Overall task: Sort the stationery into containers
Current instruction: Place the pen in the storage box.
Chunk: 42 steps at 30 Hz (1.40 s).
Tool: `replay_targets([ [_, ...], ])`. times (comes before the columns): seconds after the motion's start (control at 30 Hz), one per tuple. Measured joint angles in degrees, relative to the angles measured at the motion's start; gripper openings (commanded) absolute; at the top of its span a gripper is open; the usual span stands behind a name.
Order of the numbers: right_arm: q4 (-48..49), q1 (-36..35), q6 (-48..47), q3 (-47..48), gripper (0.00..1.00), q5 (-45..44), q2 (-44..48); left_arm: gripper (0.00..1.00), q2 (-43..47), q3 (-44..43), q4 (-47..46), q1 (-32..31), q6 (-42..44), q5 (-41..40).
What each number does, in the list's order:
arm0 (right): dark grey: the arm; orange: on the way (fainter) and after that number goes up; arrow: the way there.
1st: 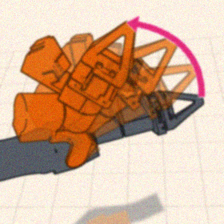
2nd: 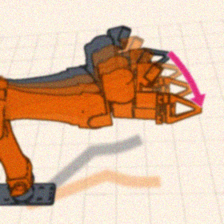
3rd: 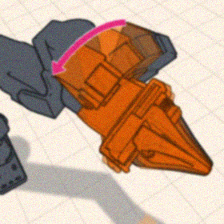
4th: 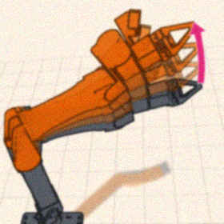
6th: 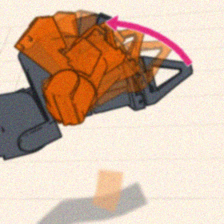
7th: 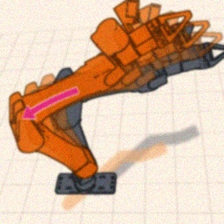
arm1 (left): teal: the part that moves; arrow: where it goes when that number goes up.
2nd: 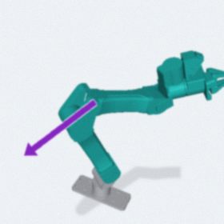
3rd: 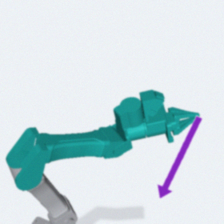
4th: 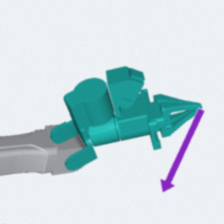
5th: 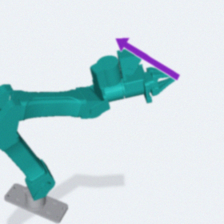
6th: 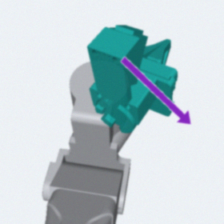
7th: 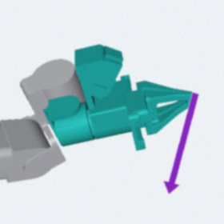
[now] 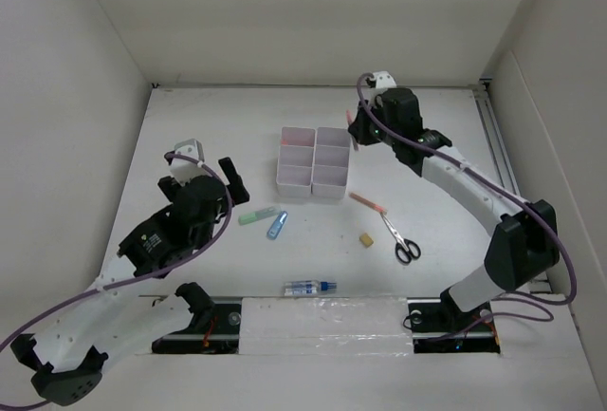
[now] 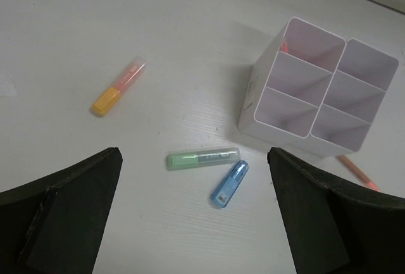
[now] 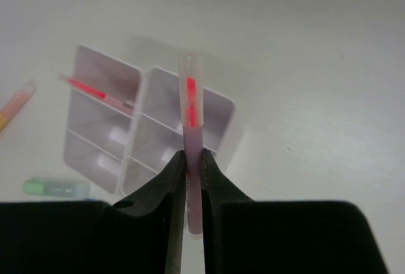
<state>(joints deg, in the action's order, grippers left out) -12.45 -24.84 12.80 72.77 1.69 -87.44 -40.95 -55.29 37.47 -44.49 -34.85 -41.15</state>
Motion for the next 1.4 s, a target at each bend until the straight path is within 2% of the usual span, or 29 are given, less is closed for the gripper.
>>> replay_targets([
  [0.2, 8.5, -5.7, -5.2, 1.4, 0.00, 5.9, -2.6, 1.00, -1.0, 0.1, 0.0, 0.0, -0.2, -0.5],
  [0.6, 17.0, -6.0, -17.0, 12.9, 0.00, 27.1, -17.3, 1.00, -1.6, 0.1, -0.1, 0.0, -0.2, -0.6],
  [1.03, 18.2, -5.6, -22.7, 18.0, 0.00, 36.7, -26.3, 1.00, -1.6, 0.4, -1.4, 0.0, -0.1, -0.5],
  [1.4, 20.2, -4.1, -24.4, 22.6, 0.00, 40.7, -30.5, 1.00, -1.6, 0.6, -1.7, 0.0, 0.2, -0.2],
])
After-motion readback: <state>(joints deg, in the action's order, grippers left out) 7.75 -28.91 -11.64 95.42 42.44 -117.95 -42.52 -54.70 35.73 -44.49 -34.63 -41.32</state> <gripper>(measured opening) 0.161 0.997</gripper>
